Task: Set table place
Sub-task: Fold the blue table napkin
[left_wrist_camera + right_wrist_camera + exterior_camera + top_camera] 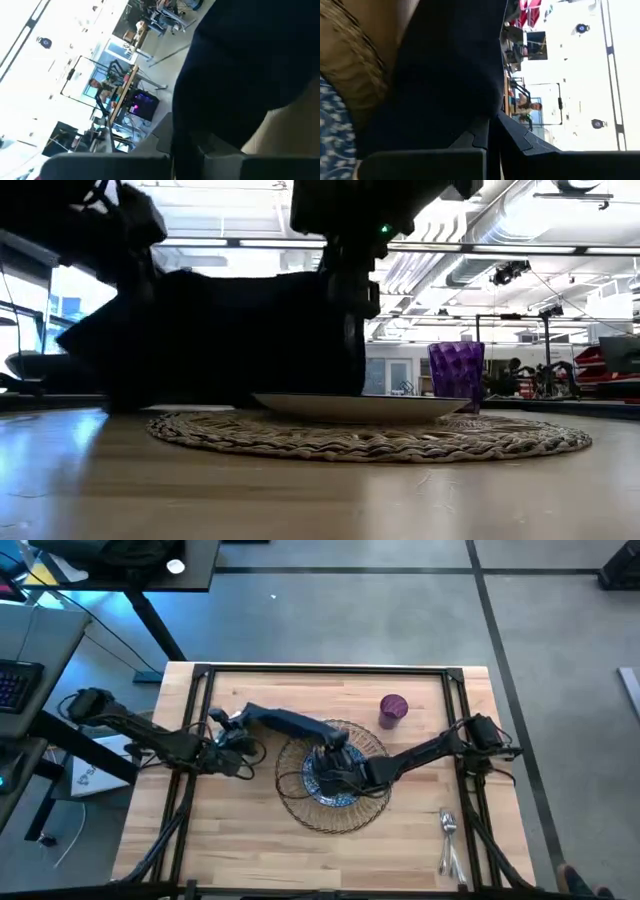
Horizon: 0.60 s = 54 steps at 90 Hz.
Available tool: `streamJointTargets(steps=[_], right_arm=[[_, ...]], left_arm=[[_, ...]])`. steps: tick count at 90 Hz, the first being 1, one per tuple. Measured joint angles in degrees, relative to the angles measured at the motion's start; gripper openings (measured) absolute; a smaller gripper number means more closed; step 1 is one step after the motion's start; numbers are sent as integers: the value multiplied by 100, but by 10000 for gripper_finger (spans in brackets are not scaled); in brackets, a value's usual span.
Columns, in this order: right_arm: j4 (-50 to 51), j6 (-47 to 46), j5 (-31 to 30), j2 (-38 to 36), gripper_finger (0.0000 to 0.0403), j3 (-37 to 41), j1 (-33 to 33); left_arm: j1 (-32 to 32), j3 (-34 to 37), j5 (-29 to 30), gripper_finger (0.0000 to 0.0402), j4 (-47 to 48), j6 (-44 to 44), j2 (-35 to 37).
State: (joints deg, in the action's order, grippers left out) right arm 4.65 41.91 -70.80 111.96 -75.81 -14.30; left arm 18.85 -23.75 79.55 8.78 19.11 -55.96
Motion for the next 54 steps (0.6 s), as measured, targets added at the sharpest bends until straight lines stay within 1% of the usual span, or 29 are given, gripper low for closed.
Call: streamJointTargets(steps=[12, 18, 22, 30, 37, 45, 54], right_arm=[[-20, 56, -8, 0, 0, 0, 248], [-20, 57, 62, 0, 0, 0, 416], [-20, 62, 104, 0, 0, 0, 549], [-10, 215, 194, 0, 0, 0, 840], [-50, 469, 298, 0, 0, 0, 1100], [-188, 757, 520, 0, 0, 0, 1411], [-462, 1317, 736, 0, 0, 0, 1775]], left_arm=[[-52, -125, 48, 0, -6, 475, 118], [-208, -125, 13, 0, 4, 557, 220], [-366, -125, -114, 0, 20, 559, 310], [-798, -125, -555, 0, -10, 649, 439], [-1307, -120, -985, 0, -212, 996, 477], [-1969, -120, -1716, 0, -790, 1591, 484], [-2775, -120, -2484, 0, -1569, 2242, 472]])
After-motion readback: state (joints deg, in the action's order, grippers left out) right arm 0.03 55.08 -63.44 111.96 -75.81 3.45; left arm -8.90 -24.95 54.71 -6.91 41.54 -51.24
